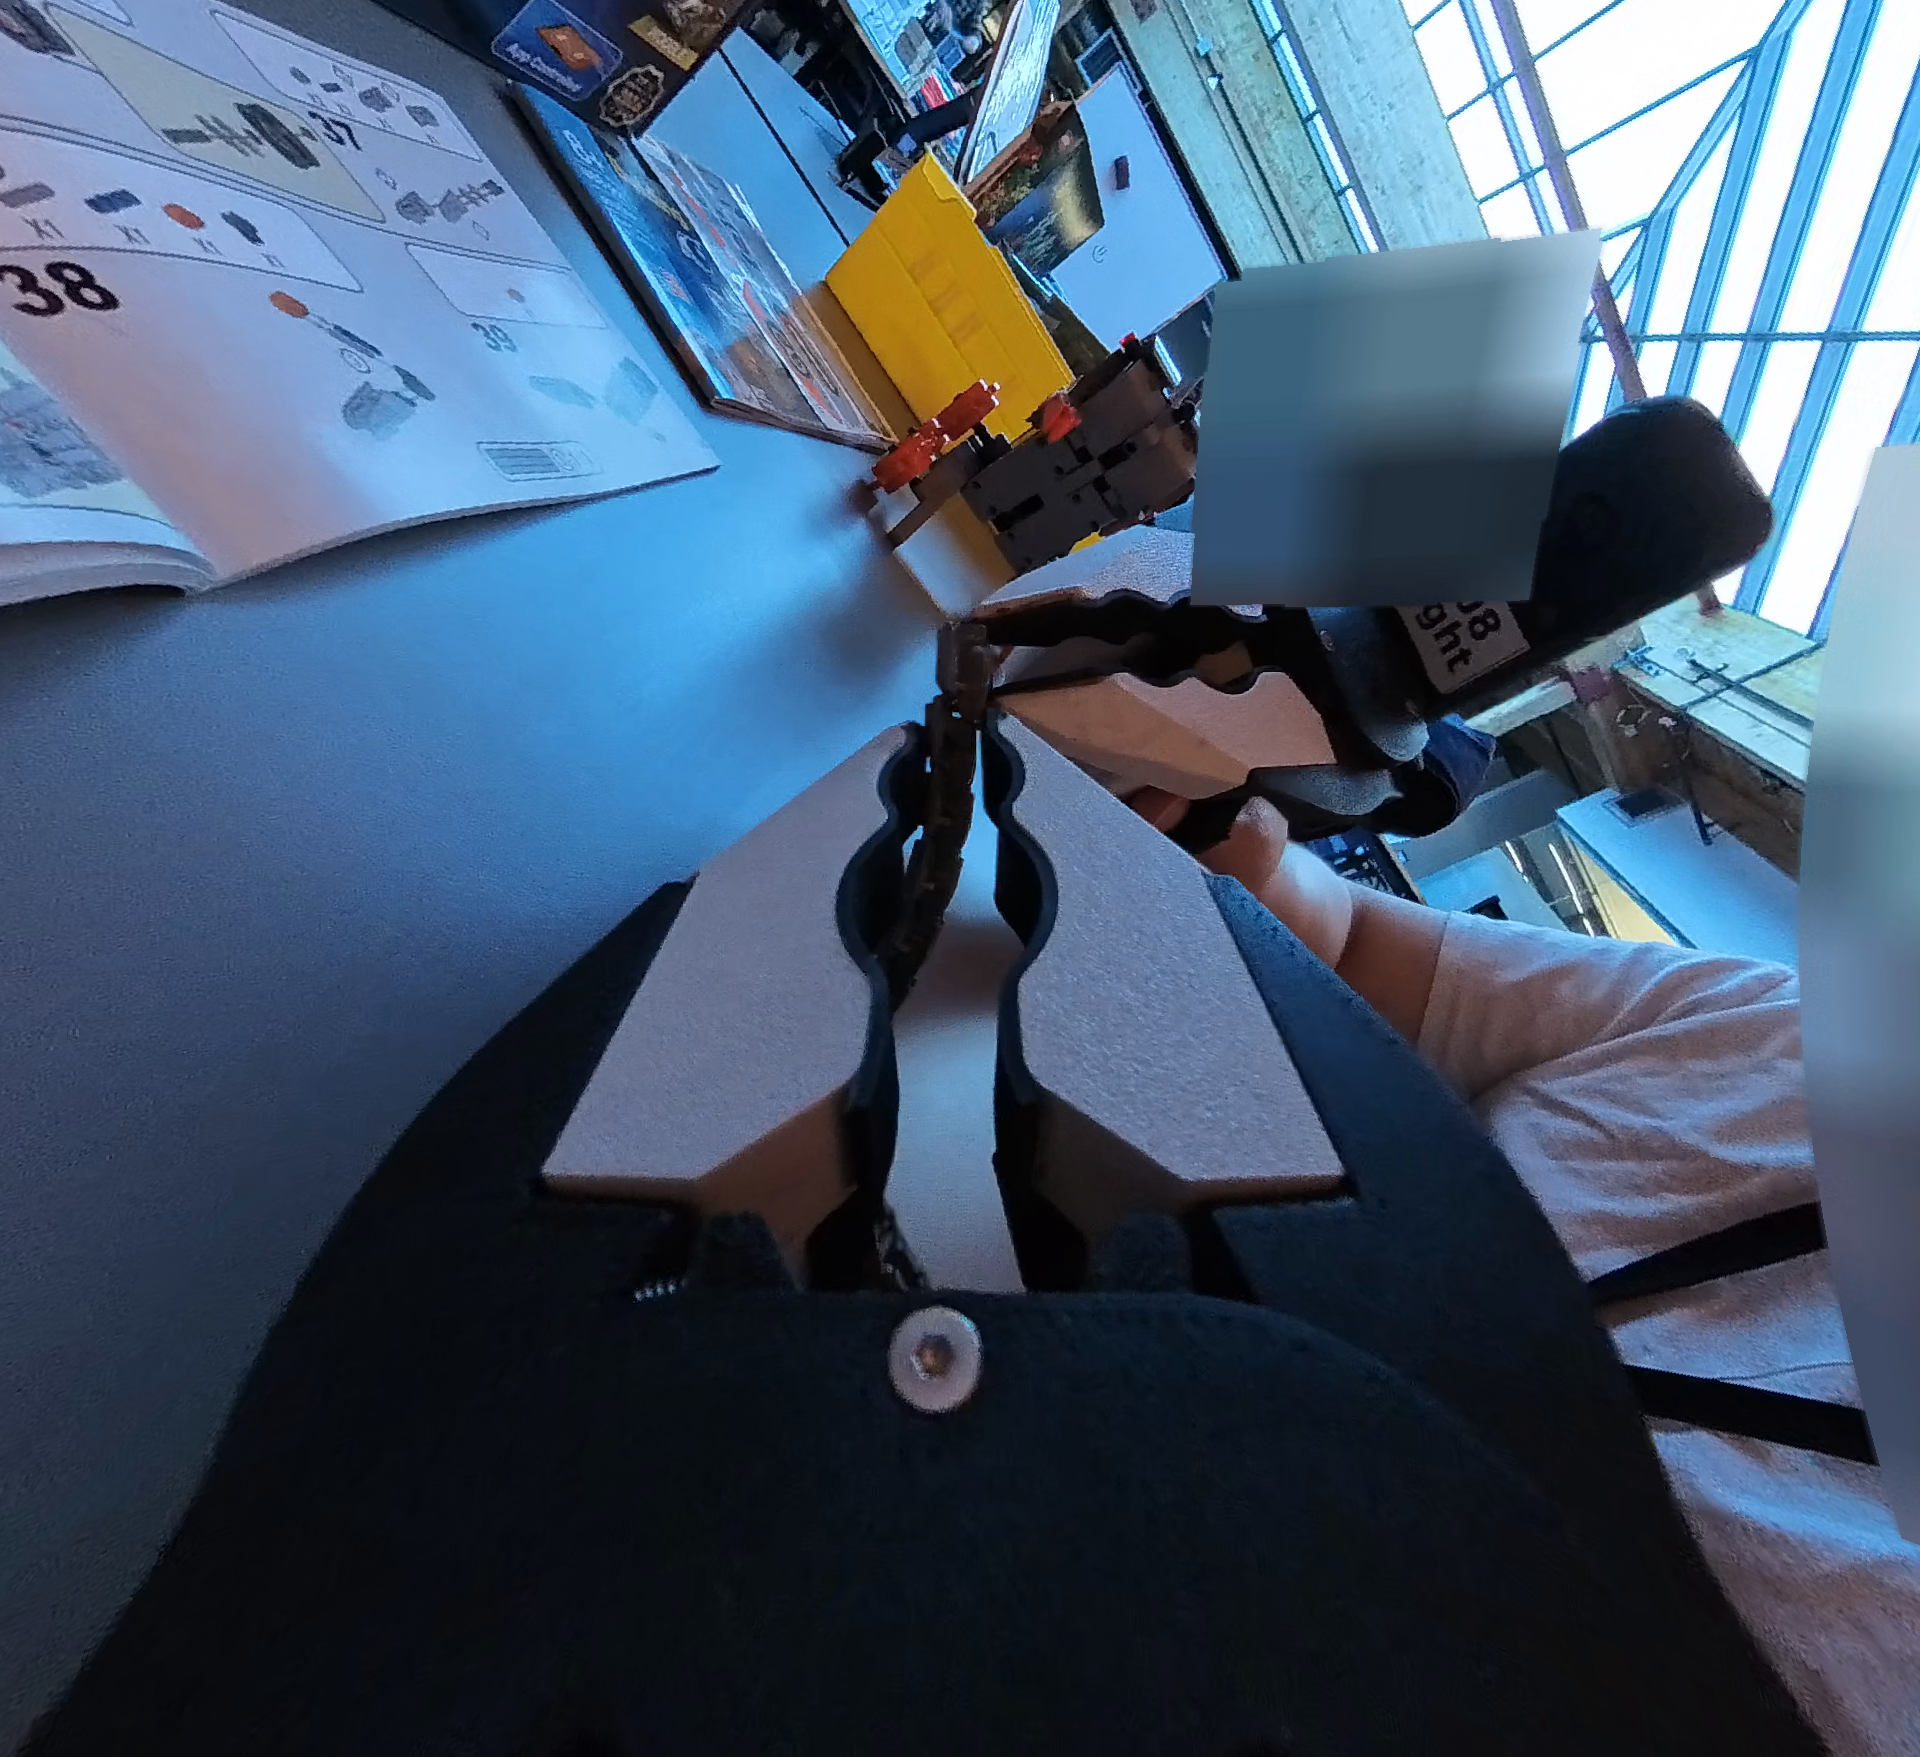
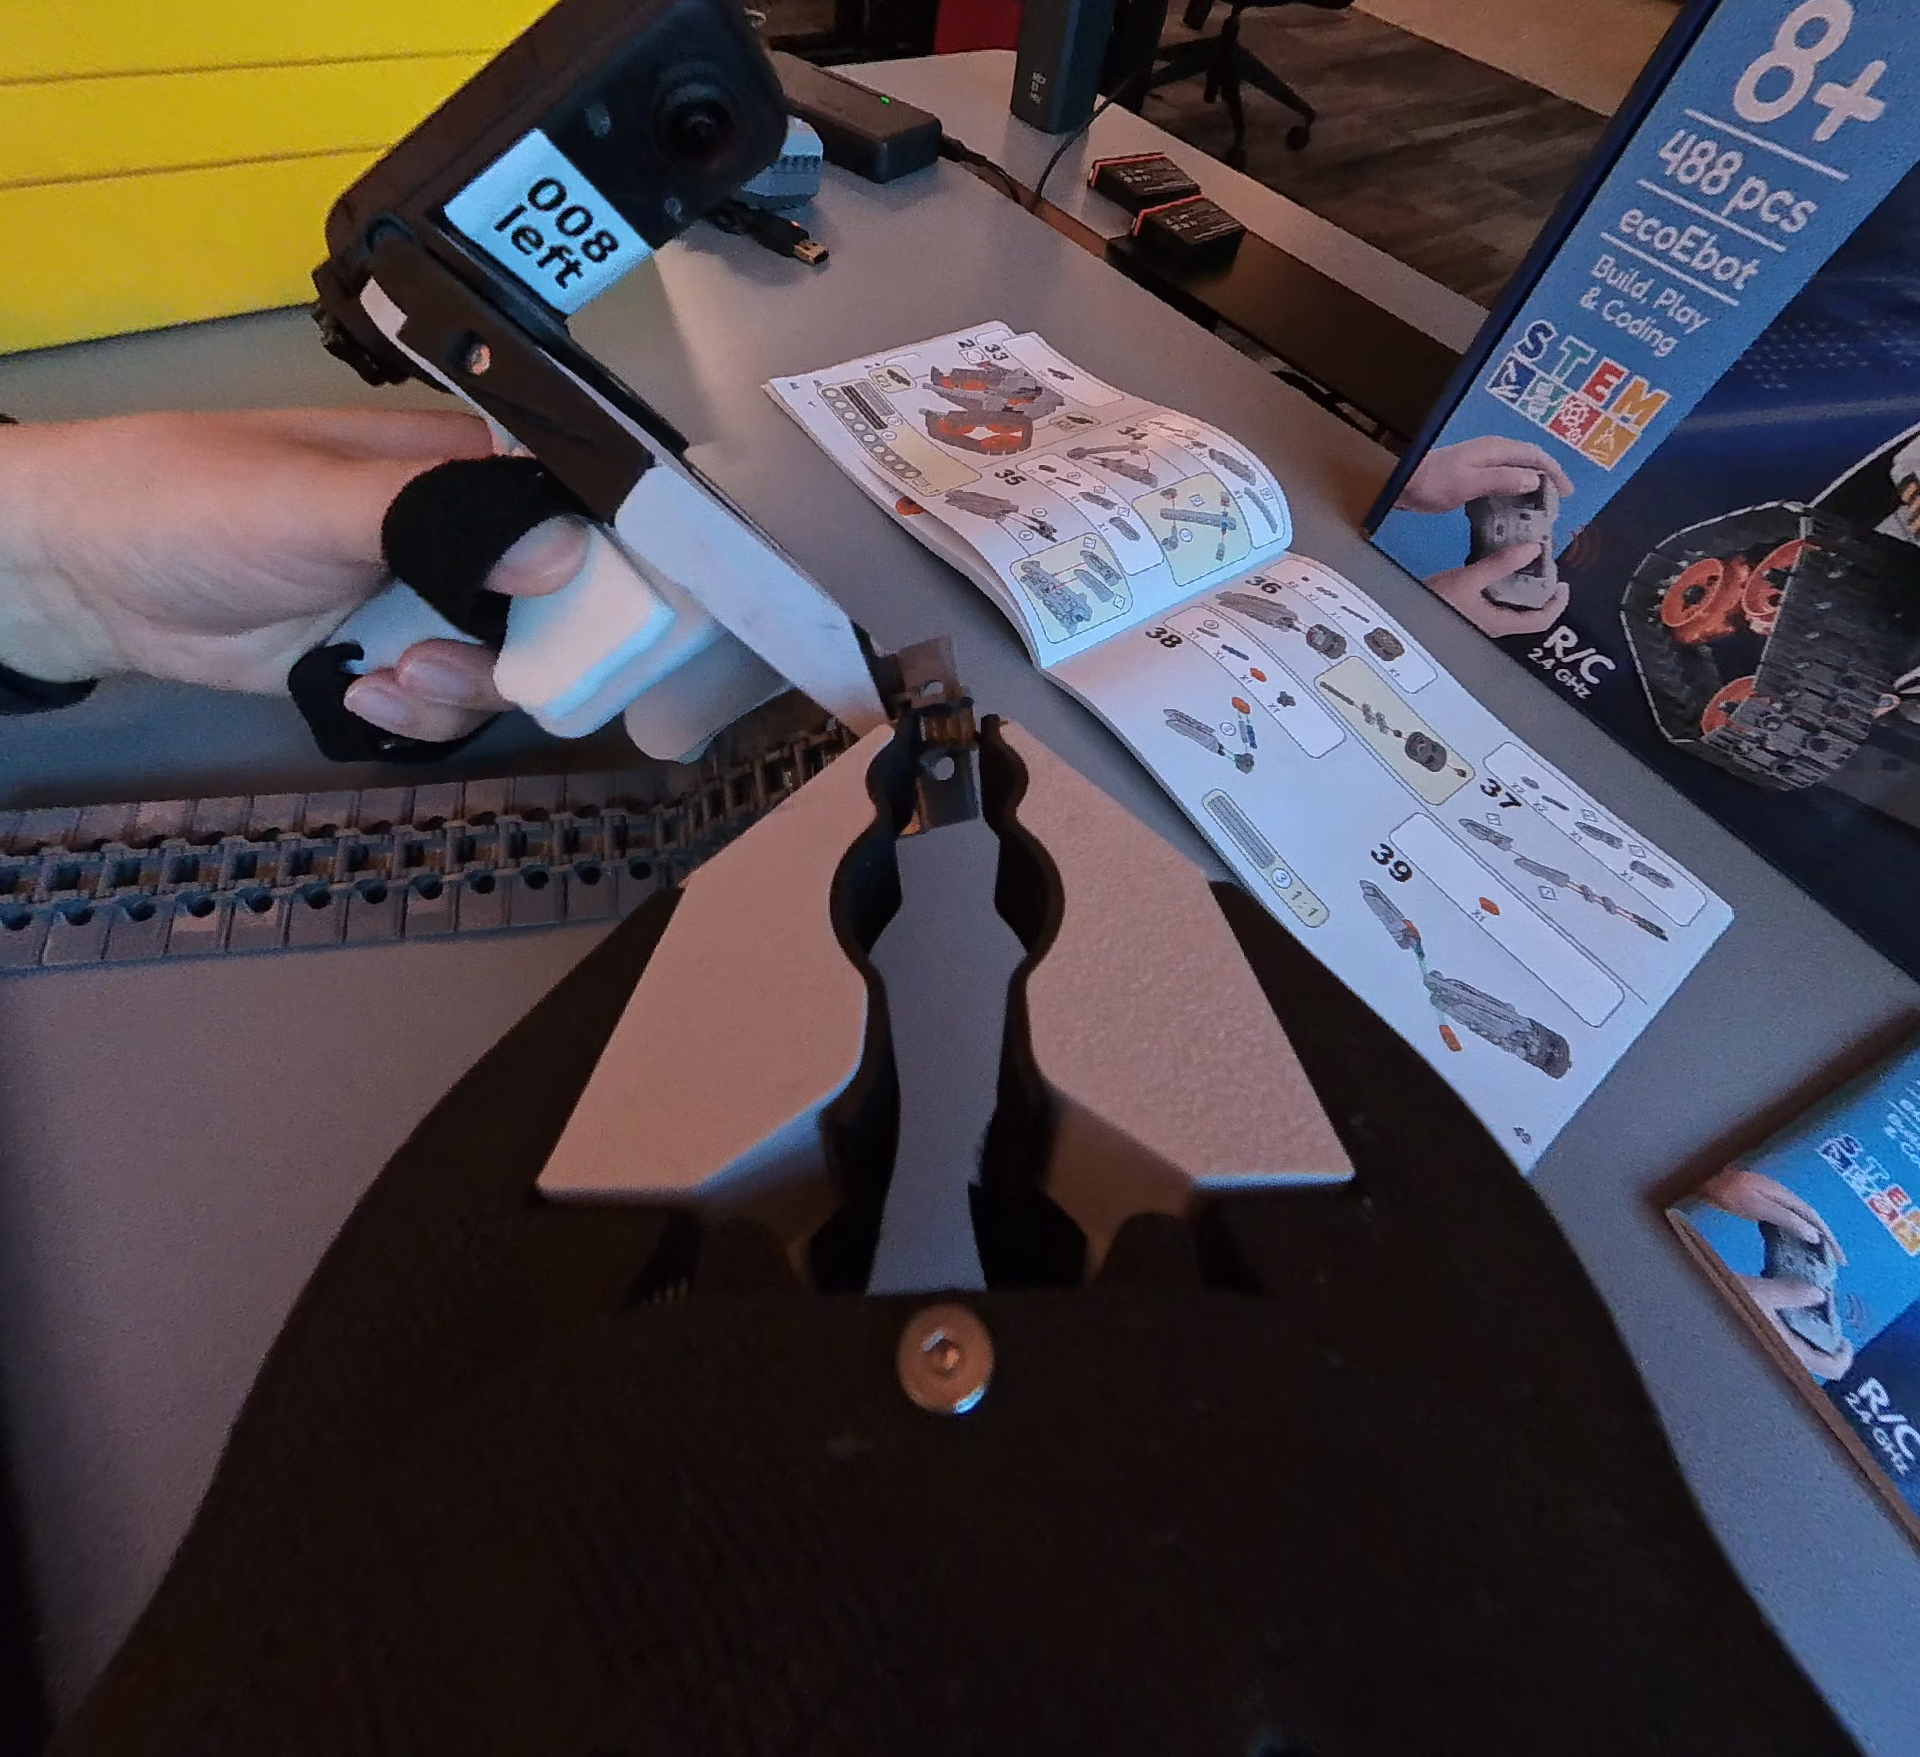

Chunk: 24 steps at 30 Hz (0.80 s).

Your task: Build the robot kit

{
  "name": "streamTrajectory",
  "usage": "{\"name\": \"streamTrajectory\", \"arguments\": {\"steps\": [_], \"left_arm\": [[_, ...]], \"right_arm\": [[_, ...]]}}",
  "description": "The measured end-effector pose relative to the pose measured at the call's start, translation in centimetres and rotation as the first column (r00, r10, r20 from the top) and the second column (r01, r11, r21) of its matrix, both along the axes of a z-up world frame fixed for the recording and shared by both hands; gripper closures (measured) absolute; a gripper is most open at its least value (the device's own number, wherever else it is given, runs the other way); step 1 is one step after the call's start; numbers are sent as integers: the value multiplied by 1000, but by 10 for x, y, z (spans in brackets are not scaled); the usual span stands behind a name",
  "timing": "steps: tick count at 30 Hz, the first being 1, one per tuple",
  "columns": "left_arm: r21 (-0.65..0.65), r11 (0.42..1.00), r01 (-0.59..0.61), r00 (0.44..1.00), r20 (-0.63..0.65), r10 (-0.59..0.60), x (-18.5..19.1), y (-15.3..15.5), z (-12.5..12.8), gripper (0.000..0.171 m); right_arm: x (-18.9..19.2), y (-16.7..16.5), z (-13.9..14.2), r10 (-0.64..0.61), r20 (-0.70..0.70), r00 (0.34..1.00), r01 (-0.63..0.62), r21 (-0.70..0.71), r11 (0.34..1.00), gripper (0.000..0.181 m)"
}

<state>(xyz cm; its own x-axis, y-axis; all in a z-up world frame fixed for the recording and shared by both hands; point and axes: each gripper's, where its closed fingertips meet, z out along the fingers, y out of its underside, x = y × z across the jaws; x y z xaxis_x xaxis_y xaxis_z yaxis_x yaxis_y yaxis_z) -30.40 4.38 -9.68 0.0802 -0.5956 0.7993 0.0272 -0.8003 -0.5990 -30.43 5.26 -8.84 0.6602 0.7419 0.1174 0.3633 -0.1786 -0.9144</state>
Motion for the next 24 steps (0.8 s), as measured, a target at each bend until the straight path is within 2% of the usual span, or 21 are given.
{"name": "streamTrajectory", "arguments": {"steps": [8, 15, 24], "left_arm": [[45, 999, 18, 1000, -27, -17, 1, -5, 2, 166], [103, 993, 55, 998, -32, -52, 3, -13, 7, 166], [132, 988, 74, 997, -26, -72, 4, -18, 11, 166]], "right_arm": [[0, -5, 1, 45, -36, 998, -46, -40, 998, 169], [2, -14, 4, 106, -155, 982, -128, -141, 982, 168], [4, -23, 12, 175, -238, 955, -222, -186, 957, 153]]}}
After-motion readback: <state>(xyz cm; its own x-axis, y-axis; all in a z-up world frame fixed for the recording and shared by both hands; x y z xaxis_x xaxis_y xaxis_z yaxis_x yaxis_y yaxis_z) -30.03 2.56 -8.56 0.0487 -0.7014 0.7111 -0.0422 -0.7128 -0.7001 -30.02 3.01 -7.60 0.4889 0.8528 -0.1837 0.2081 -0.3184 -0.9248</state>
